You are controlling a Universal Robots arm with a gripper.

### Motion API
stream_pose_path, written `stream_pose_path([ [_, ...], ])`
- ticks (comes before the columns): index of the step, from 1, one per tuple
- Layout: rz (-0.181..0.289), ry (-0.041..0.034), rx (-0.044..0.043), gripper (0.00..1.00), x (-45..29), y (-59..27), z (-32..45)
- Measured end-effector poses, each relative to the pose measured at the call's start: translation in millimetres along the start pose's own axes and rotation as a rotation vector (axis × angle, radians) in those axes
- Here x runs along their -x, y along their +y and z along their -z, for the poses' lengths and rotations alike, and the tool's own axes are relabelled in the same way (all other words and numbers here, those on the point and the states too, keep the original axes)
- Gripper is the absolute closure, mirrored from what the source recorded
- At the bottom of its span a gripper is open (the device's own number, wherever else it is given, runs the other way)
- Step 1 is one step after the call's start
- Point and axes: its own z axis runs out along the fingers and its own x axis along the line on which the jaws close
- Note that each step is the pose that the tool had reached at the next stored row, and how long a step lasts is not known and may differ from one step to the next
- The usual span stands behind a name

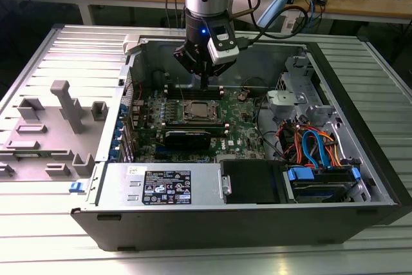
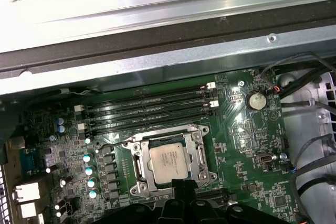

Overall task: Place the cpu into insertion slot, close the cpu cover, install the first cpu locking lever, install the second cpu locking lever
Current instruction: 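Install the first cpu locking lever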

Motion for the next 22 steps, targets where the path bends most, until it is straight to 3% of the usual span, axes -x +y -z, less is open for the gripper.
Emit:
stream_pose_path([
  [20, 0.011, -0.0001, 0.0006, 0.89, 0.0, 0.0, 0.0],
  [22, 0.05, -0.0004, 0.0023, 0.89, 0.0, 0.0, 0.0],
])
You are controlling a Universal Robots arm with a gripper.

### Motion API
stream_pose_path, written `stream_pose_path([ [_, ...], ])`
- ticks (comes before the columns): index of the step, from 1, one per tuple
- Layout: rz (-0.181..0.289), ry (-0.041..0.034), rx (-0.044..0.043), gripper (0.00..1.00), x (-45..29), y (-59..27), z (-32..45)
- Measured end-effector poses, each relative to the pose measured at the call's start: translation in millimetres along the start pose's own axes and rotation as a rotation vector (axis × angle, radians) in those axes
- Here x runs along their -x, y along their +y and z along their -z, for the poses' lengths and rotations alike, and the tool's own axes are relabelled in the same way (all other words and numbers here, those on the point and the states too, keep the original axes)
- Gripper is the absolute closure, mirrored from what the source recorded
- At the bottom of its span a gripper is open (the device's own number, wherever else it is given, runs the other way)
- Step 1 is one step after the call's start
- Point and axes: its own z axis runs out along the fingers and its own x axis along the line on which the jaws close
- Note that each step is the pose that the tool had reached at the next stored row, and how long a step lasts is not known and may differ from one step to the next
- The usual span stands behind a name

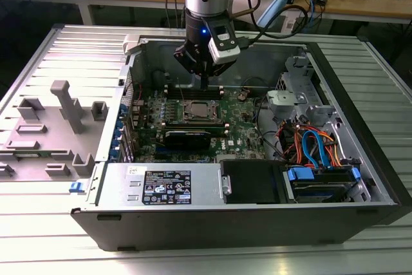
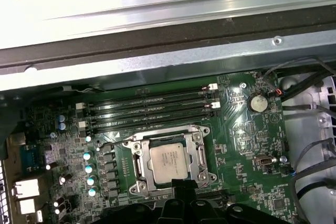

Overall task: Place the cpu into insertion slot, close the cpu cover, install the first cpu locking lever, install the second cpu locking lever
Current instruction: 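Install the first cpu locking lever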

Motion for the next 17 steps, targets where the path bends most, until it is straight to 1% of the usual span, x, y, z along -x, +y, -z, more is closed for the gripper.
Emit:
stream_pose_path([
  [1, 0.017, -0.0002, 0.0008, 0.89, 0.0, 0.0, 0.0],
  [2, 0.045, -0.0004, 0.002, 0.89, 0.0, 0.0, -0.1],
  [4, 0.081, -0.0006, 0.0037, 0.89, -0.1, 0.0, -0.4],
  [5, 0.094, 0.0001, 0.0052, 0.89, -1.8, -0.3, -0.6],
  [11, 0.096, 0.0033, 0.0104, 0.89, -19.2, -2.3, -1.2],
  [15, 0.096, 0.0057, 0.0135, 0.89, -39.0, -4.8, -1.9],
  [17, 0.096, 0.0065, 0.0141, 0.89, -44.7, -5.5, -2.2],
])
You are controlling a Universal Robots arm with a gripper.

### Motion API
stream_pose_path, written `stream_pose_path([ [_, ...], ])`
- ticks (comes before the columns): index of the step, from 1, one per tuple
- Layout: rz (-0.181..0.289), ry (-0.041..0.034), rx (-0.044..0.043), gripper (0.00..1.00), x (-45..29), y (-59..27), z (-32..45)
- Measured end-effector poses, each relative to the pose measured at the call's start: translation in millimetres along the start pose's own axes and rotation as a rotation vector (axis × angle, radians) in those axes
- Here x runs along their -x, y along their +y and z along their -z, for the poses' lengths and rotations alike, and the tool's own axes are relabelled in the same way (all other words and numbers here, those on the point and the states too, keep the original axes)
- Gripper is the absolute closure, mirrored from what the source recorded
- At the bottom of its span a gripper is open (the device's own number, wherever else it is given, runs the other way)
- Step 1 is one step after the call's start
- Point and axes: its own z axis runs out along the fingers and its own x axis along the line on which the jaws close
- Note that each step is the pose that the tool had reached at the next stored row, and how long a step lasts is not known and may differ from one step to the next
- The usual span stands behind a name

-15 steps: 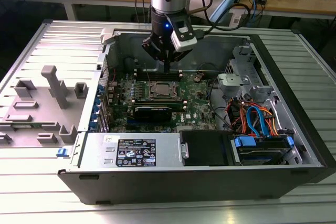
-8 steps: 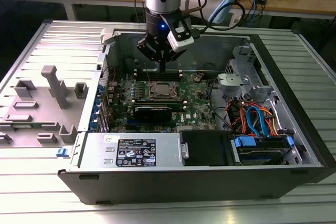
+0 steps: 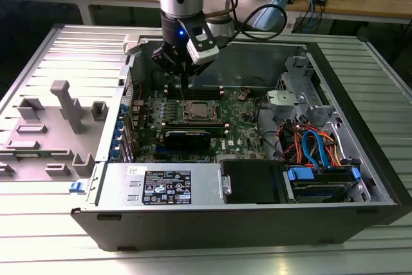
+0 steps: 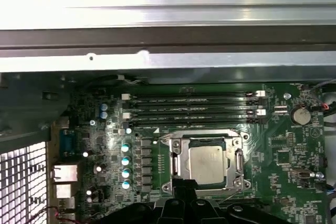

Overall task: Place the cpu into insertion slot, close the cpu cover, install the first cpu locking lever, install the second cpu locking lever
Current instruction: 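Install the first cpu locking lever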

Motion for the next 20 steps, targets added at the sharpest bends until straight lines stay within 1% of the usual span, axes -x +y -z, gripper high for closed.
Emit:
stream_pose_path([
  [1, 0.0, 0.0006, 0.0006, 0.89, -3.8, -0.1, -0.4],
  [2, 0.0, 0.0008, 0.0009, 0.89, -5.6, -0.1, -0.8],
  [7, 0.0, 0.0008, 0.0011, 0.89, -6.8, -0.1, -1.2],
  [10, 0.0, 0.001, 0.0008, 0.89, -9.7, -0.3, -1.3],
  [15, 0.0, 0.0009, 0.001, 0.89, -21.6, 0.1, -3.2],
  [18, 0.0, 0.0012, 0.0009, 0.89, -28.2, 2.6, -4.5],
  [20, 0.0, 0.0017, 0.0009, 0.89, -29.7, 4.5, -4.8],
])
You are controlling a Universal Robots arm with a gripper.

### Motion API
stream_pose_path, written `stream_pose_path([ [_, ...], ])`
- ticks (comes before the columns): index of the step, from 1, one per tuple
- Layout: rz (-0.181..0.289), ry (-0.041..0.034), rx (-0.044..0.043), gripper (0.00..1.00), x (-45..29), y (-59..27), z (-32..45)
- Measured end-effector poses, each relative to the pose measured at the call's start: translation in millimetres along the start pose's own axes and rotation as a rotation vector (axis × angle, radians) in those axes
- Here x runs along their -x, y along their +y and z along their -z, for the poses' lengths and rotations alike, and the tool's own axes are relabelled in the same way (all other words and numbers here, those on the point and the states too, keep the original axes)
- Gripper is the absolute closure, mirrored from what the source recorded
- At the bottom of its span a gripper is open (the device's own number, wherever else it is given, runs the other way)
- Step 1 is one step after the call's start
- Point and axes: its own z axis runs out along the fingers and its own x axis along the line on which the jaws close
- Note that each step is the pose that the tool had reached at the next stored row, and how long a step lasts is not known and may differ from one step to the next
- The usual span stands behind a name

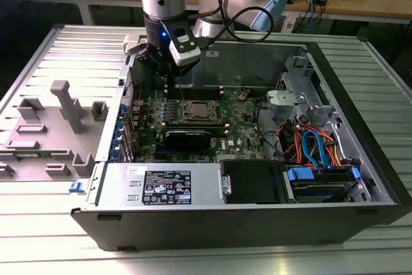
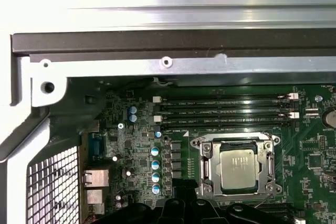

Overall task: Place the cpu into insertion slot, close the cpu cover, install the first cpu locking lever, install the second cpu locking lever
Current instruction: 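Install the first cpu locking lever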

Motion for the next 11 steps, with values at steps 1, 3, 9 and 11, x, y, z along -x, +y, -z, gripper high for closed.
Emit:
stream_pose_path([
  [1, 0.0, 0.0006, 0.0, 0.89, -0.9, 1.5, -0.2],
  [3, 0.0, 0.0007, 0.0001, 0.89, -1.0, 2.0, -0.4],
  [9, 0.041, 0.0009, 0.0015, 0.89, -1.6, 7.6, -1.9],
  [11, 0.046, 0.001, 0.0015, 0.89, -1.7, 12.4, -2.0],
])
